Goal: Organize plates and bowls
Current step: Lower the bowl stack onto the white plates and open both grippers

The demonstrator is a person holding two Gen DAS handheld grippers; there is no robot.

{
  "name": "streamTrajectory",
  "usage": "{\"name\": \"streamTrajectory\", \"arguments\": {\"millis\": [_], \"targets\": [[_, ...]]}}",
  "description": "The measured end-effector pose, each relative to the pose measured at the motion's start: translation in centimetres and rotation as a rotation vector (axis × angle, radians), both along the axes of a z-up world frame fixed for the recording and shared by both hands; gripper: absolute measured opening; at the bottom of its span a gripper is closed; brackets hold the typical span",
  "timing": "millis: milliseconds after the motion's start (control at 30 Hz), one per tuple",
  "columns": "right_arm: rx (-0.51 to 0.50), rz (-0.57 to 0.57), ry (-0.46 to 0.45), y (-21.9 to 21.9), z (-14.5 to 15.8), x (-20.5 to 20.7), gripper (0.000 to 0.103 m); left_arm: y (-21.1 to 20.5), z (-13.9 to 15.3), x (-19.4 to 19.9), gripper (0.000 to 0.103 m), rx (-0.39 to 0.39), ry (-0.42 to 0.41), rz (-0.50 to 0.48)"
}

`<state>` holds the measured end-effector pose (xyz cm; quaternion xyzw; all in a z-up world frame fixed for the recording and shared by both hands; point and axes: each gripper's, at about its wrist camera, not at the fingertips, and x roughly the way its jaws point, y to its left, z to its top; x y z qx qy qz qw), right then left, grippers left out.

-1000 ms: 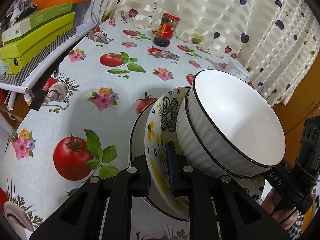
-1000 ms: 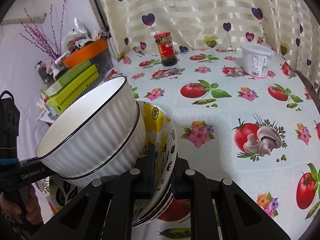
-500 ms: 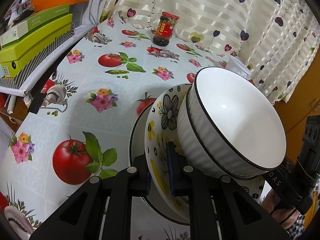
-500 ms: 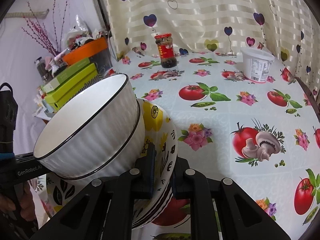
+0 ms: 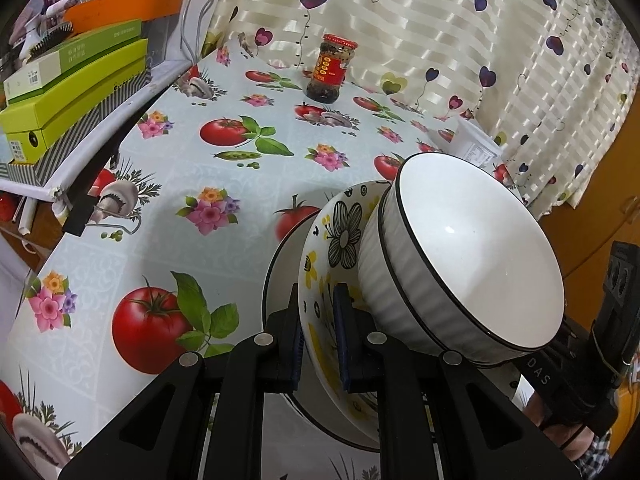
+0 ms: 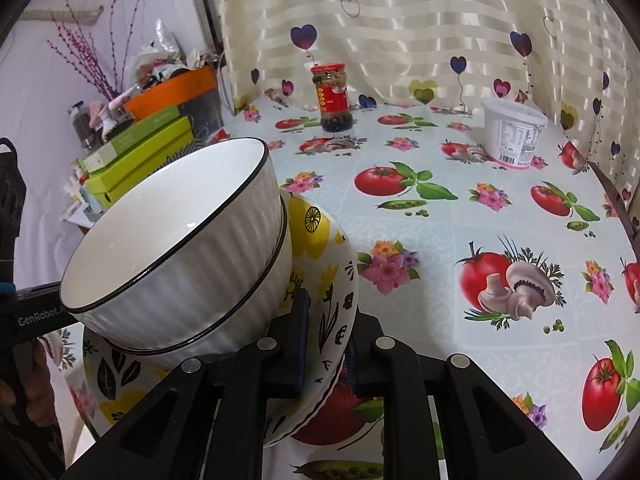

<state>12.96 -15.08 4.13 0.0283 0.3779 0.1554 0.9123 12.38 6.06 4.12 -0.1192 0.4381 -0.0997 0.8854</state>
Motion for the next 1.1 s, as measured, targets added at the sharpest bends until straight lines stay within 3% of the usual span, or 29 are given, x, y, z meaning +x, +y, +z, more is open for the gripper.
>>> {"name": "streamTrajectory", "arguments": {"millis": [233,400,533,700,867,1000,1100], "targets": [[-0.023,-0.003,-0.01,-0.2,0.6,-0.5,0.02,-0.1,0.4,-0.4,0.015,0.02,-0.019,0.005],[-0.038,-0.019,-0.01,-0.9,1.0,-1.0,0.042,-0.1,1.0,-1.3,0.015,0.044,-0.039,0.014],[-0.015,-0.039,-0.013,-1.8,1.5,-1.7,0.051,-0.3,1.2,-2.3,0.016,0.065,-0.049,0.025],[0.003,-0.054,-0.035,-2.5,2.6,-3.4,0.068,-0.7,1.5,-4.0,0.025,0.075,-0.068,0.019],[0.013,-0.071,-0.043,-2.7,3.1,-5.3,0.071,-1.5,1.6,-6.1,0.032,0.082,-0.095,0.01],[0.02,-0.087,-0.04,-2.9,3.1,-7.1,0.073,-2.4,1.4,-7.8,0.048,0.1,-0.11,0.002],[0.021,-0.092,-0.042,-2.9,3.0,-8.4,0.077,-3.0,1.8,-9.1,0.049,0.135,-0.152,0.011]]}}
